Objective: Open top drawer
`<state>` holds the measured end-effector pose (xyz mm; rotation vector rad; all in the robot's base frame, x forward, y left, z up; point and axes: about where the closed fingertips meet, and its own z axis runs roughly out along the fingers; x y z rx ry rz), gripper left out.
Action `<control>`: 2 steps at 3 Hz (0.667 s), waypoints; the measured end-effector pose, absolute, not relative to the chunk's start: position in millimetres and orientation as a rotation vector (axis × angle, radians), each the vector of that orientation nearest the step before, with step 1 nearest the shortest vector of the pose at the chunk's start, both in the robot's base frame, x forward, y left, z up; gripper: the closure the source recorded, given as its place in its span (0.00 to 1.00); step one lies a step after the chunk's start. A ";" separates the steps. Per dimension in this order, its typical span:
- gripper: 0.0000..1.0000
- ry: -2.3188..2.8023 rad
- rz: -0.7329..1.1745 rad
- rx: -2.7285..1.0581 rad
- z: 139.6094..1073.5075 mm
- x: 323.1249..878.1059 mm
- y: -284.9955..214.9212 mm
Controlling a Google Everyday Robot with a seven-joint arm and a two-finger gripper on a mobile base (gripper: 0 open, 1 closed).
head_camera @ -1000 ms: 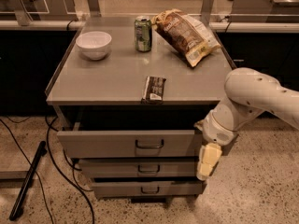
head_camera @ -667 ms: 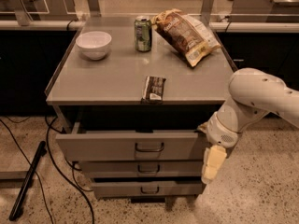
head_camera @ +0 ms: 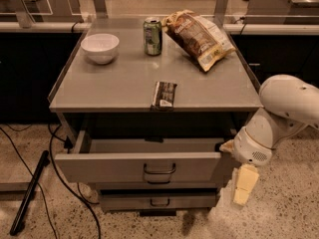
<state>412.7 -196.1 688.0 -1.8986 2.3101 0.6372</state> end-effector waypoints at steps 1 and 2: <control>0.00 2.324 0.718 -1.903 694.7 392.2 -203.6; 0.00 2.327 0.734 -1.907 695.7 388.3 -204.4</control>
Offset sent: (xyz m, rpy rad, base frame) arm -0.0205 -0.0075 0.0067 0.0188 0.0552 0.0048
